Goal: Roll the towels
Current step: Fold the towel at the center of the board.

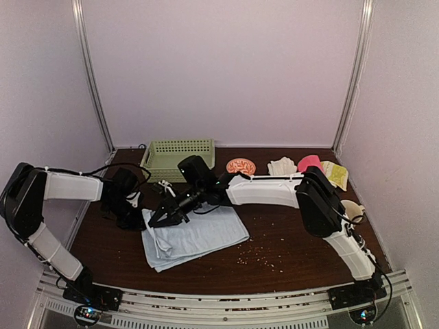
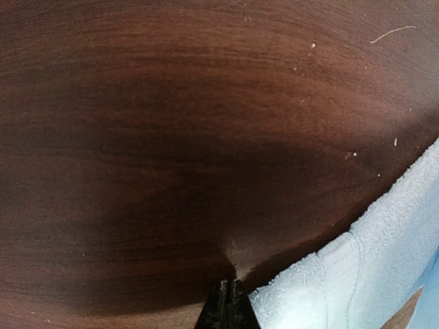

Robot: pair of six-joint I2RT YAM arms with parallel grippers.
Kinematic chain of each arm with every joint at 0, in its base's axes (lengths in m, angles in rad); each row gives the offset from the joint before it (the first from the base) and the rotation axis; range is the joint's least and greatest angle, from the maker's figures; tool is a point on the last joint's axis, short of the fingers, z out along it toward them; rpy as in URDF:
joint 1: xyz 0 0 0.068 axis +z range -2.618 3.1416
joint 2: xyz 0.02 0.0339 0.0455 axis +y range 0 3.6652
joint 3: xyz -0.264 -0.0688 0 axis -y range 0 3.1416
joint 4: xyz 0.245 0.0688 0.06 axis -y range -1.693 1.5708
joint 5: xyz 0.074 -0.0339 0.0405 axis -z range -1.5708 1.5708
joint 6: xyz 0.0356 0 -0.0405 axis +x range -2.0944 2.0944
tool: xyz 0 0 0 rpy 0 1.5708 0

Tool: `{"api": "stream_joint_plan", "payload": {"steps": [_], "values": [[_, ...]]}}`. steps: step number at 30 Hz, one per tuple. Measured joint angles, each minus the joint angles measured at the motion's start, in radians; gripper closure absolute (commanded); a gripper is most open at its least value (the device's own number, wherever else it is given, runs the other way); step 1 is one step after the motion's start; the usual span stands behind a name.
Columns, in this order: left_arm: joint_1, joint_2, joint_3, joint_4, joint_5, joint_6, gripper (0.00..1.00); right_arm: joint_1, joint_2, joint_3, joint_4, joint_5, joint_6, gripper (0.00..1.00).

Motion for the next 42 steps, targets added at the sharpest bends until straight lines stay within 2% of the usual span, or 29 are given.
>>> {"api": "stream_joint_plan", "payload": {"steps": [10, 20, 23, 27, 32, 37, 42], "values": [[-0.002, -0.012, -0.011, -0.002, -0.002, -0.005, 1.0, 0.014, 0.098, -0.011, 0.19, -0.029, 0.159, 1.0], [-0.002, -0.049, -0.001, -0.071, -0.045, -0.018, 1.0, 0.013, 0.138, -0.013, 0.269, -0.039, 0.19, 1.0], [-0.002, -0.08, 0.017, -0.101, -0.072, -0.024, 1.0, 0.013, 0.157, -0.011, 0.268, -0.037, 0.181, 0.83], [-0.002, -0.131, 0.06, -0.146, -0.119, -0.034, 0.99, 0.013, 0.18, 0.021, 0.246, -0.031, 0.143, 0.76], [-0.004, -0.187, 0.122, -0.166, -0.152, -0.03, 0.94, 0.01, 0.175, 0.092, 0.117, -0.009, -0.013, 0.7], [-0.005, -0.208, 0.137, -0.129, -0.074, 0.014, 0.92, -0.006, 0.116, 0.112, -0.137, 0.06, -0.298, 0.72], [-0.033, -0.217, 0.112, -0.048, 0.053, 0.052, 0.93, -0.088, -0.006, 0.107, -0.404, 0.275, -0.646, 0.73]]}}
